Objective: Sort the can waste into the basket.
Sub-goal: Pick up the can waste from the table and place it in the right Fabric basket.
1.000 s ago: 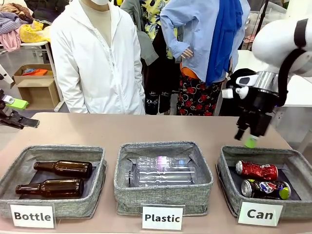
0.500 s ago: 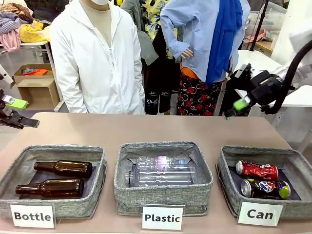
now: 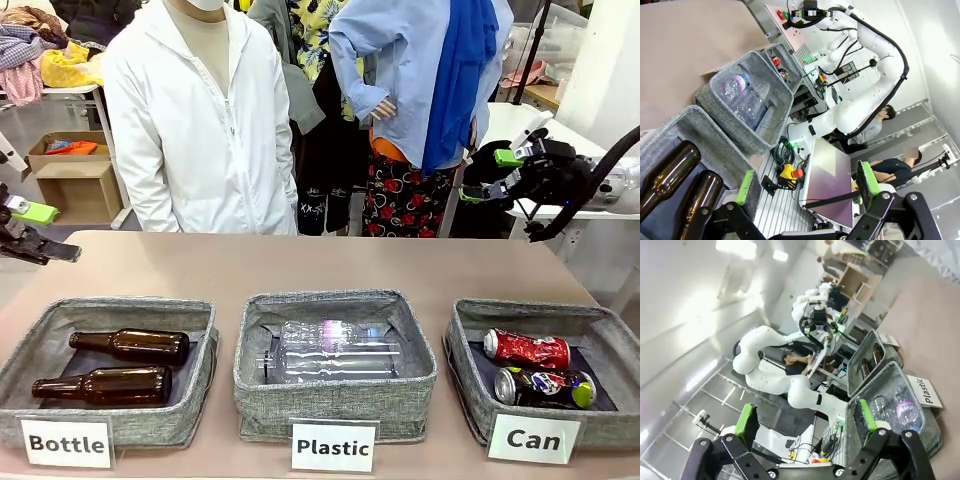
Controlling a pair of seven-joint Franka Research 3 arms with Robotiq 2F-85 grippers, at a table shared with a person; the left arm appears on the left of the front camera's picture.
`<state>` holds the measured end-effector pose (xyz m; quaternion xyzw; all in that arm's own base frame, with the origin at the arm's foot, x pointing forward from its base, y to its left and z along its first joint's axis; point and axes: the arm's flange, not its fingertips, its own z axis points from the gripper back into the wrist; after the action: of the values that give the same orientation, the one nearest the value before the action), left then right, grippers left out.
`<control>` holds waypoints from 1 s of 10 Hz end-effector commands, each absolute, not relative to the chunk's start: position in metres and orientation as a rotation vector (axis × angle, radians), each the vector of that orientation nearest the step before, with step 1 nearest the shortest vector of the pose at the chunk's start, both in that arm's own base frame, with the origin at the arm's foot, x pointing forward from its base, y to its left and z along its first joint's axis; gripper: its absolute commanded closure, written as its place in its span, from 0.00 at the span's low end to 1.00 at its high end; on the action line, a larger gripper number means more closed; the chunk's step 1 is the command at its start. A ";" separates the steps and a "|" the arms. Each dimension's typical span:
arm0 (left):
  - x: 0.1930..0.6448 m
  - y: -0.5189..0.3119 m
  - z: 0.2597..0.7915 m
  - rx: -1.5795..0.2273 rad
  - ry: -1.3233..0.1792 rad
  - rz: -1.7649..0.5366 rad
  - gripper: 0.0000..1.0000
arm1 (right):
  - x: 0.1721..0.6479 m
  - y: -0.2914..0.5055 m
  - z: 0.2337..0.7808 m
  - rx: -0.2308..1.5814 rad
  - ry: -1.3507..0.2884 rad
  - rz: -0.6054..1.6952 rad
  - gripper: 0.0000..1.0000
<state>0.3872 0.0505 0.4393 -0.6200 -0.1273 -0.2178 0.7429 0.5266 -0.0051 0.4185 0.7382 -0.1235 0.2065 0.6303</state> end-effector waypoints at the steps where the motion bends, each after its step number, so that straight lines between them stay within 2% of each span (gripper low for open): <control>1: 0.385 0.050 0.439 -1.348 -0.276 -0.482 0.00 | 0.526 -0.007 0.419 1.666 -0.261 0.492 0.00; 10: 0.385 0.050 0.439 -1.348 -0.276 -0.482 0.00 | 0.526 -0.007 0.419 1.666 -0.261 0.492 0.00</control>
<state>0.3872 0.0505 0.4393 -0.6200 -0.1273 -0.2178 0.7429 0.5251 -0.0054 0.4166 0.7344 -0.1164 0.2097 0.6349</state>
